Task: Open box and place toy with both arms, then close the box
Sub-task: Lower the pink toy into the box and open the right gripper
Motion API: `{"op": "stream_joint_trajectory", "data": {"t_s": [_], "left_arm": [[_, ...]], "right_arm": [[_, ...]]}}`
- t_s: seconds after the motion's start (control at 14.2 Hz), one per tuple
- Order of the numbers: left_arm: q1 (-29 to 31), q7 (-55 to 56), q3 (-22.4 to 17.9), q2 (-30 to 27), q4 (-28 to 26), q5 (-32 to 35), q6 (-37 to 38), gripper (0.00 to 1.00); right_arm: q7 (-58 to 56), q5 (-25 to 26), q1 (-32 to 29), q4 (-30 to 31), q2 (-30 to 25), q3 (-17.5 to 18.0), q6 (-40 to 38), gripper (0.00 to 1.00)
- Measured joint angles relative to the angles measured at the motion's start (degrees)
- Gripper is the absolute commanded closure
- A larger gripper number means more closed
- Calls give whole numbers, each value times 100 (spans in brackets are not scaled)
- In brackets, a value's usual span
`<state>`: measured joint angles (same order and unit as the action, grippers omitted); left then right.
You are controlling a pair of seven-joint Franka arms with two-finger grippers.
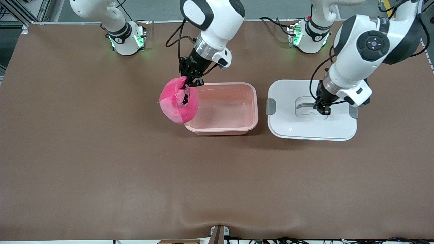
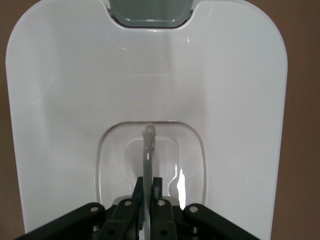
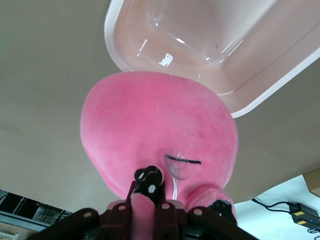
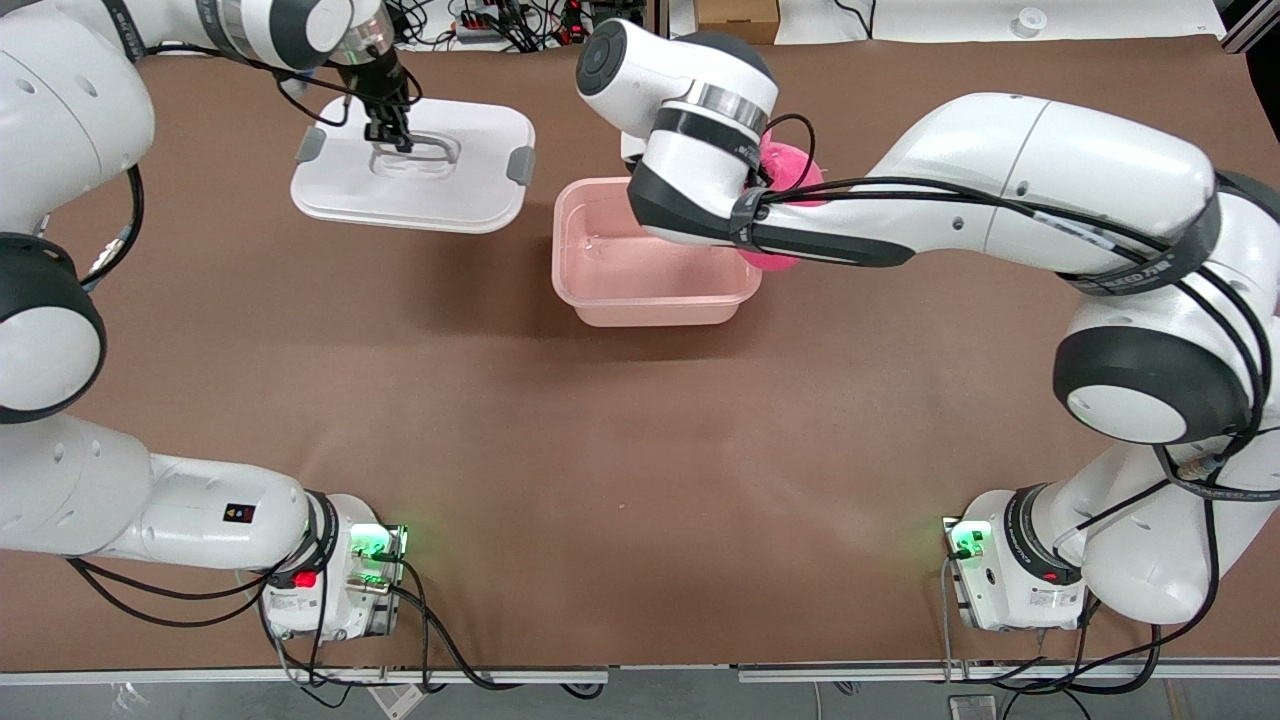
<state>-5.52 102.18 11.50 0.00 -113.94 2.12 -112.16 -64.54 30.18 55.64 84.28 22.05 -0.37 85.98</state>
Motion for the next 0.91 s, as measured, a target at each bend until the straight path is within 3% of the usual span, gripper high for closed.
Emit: {"op": "stream_joint_trajectory", "data": {"t_s": [0.21, 0.42, 0.49, 0.56, 0.63, 0.91], "left_arm": [[337, -522, -5, -3, -42, -227, -9, 100], [432, -646, -4, -3, -54, -250, -13, 100], [432, -646, 2, -3, -56, -250, -13, 100], [432, -646, 4, -3, -59, -250, -13, 100], [432, -646, 3, -3, -63, -250, -13, 100], [433, -646, 3, -3, -71, -250, -13, 100]], "right_arm": [[115, 36, 99, -155, 208, -2, -9, 100], [248, 43, 236, -489, 505, -2, -17, 77], [280, 43, 272, -597, 610, -2, -18, 60], [353, 43, 314, -680, 697, -2, -18, 18], [468, 43, 366, -738, 769, -1, -15, 0], [821, 33, 526, -895, 847, -1, -10, 0]]}}
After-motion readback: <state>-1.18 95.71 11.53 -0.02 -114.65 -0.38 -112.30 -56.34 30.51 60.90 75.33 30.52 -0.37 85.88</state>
